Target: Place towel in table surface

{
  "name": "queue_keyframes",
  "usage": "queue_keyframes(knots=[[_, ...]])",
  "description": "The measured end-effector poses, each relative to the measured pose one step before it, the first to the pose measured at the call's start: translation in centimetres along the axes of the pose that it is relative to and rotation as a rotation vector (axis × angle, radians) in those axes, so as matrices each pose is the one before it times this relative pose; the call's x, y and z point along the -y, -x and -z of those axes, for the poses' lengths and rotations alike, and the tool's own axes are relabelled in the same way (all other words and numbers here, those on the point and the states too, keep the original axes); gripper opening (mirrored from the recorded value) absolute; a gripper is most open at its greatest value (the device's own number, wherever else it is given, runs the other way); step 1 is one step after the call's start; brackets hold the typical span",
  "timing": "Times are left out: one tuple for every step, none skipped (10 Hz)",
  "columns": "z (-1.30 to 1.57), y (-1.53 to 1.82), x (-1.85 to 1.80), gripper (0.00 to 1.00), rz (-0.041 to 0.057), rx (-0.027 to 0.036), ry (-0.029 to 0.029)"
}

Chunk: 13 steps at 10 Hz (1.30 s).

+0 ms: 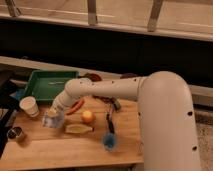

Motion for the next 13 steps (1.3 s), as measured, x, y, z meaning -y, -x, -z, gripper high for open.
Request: queue_keyframes(knots=[[-0.580, 0.530, 0.136, 0.10, 0.01210, 0.00931, -0.00350], [-0.783, 0.475, 0.108, 0.19, 0.01255, 0.00004, 0.00171], [-0.981, 0.384, 0.221, 0.31, 0.01364, -0.01218, 0.00342], [-0.558, 0.139, 0.098, 0.38, 0.00000, -0.01018, 0.00996], [-0.040, 0.019, 0.030, 0.41, -0.00017, -0.00115, 0.00107], [0.139, -0.108, 0.130, 0.41, -0.00172, 0.00056, -0.00226], [-0.009, -0.020, -0.009, 0.41, 0.00025, -0.00044, 0.00027], [-0.078, 0.071, -0.076, 0.41, 0.00128, -0.00029, 0.00139], [-0.017, 0.038, -0.014, 0.41, -0.00027, 0.00047, 0.00044], [0.038, -0.078, 0.040, 0.41, -0.00050, -0.00051, -0.00078], [0.020, -0.017, 0.018, 0.41, -0.00031, 0.00008, -0.00034], [0.013, 0.010, 0.009, 0.41, -0.00008, 0.00026, -0.00024], [-0.058, 0.040, -0.053, 0.41, 0.00094, -0.00030, 0.00099]])
